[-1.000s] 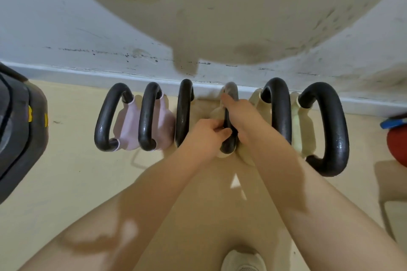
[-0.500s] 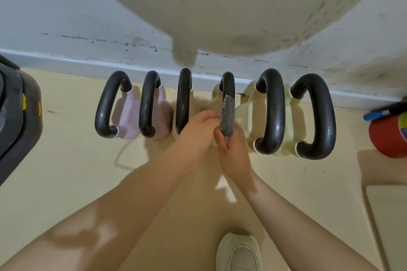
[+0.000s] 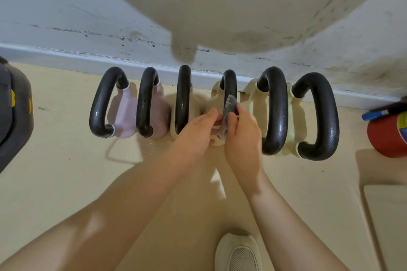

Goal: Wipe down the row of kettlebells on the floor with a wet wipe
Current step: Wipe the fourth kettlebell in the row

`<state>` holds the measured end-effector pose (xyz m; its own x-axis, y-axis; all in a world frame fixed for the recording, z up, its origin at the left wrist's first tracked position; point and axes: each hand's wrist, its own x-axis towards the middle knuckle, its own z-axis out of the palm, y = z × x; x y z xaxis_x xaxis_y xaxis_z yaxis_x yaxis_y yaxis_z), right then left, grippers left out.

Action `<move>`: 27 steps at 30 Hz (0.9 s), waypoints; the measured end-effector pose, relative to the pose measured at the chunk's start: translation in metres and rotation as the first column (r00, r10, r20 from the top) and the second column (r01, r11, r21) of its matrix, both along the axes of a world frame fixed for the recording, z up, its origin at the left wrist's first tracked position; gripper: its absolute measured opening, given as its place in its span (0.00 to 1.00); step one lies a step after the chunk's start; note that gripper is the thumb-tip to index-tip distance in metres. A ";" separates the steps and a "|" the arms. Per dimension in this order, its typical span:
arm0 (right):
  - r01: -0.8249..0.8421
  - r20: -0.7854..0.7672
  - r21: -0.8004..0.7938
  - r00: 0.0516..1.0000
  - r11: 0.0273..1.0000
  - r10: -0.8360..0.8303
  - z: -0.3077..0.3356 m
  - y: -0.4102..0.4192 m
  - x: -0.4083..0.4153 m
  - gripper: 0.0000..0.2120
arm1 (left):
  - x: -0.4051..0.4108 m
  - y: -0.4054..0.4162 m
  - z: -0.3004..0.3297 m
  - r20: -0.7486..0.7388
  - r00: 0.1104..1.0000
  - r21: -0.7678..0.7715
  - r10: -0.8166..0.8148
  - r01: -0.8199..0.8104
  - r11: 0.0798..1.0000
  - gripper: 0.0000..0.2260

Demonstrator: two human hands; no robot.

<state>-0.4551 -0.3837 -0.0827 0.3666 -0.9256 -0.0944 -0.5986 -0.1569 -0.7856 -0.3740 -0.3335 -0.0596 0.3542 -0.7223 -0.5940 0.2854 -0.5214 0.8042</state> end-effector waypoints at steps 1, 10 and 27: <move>0.015 0.019 0.130 1.000 0.991 -0.018 0.001 -0.004 0.008 0.12 | -0.001 -0.001 0.001 0.006 1.000 0.001 0.021 -0.021 1.000 0.18; 0.111 -0.027 0.389 0.994 0.915 -0.109 -0.002 -0.057 0.056 0.18 | 0.013 -0.010 0.010 0.054 0.985 -0.059 0.167 -0.163 0.985 0.14; -0.539 -0.546 -0.560 0.811 0.629 0.210 -0.070 0.024 -0.004 0.27 | 0.016 -0.008 0.014 0.003 0.977 -0.143 0.212 -0.209 0.967 0.09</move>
<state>-0.4590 -0.3601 -0.1529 0.7752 -0.5761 0.2591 -0.5784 -0.8123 -0.0755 -0.3575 -0.3411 -0.0454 0.5166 -0.7063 -0.4839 0.3616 -0.3324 0.8711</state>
